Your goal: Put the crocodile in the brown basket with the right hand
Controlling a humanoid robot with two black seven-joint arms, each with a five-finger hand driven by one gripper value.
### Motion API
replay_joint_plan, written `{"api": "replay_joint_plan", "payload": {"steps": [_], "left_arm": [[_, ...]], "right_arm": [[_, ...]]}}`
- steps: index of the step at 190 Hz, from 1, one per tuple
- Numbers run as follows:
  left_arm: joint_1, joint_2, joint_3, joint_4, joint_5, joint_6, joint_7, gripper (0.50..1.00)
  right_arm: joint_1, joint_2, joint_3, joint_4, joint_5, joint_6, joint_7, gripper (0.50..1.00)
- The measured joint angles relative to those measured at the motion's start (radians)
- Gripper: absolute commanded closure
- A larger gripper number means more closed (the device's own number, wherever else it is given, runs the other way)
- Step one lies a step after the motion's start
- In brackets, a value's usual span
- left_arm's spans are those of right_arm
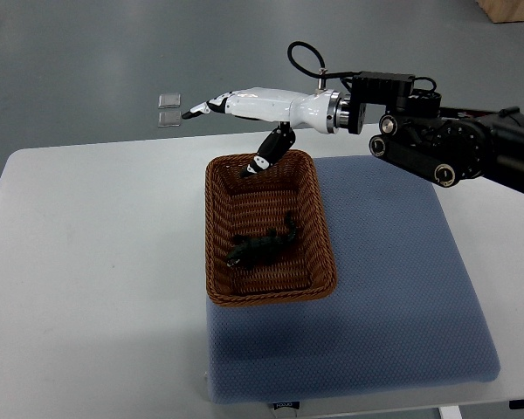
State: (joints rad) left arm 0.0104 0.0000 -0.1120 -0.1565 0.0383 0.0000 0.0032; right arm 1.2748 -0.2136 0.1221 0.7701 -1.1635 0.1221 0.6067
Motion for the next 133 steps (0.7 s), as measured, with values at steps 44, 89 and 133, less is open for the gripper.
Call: {"api": "replay_joint_plan", "payload": {"steps": [44, 89, 133], "left_arm": [[-0.001, 0.0, 0.0, 0.0, 0.0, 0.0, 0.0, 0.5], [0.0, 0.0, 0.0, 0.0, 0.0, 0.0, 0.0, 0.5], [-0.001, 0.0, 0.0, 0.0, 0.0, 0.0, 0.0, 0.5]], "right_arm": [[-0.075, -0.119, 0.133, -0.015, 0.451, 0.232, -0.178, 0.57], [-0.197, -0.136, 0.156, -0.117, 0.901, 0.275, -0.258, 0.57], [-0.278, -0.128, 0.157, -0.232, 1.209, 0.289, -0.403, 0.57]]}}
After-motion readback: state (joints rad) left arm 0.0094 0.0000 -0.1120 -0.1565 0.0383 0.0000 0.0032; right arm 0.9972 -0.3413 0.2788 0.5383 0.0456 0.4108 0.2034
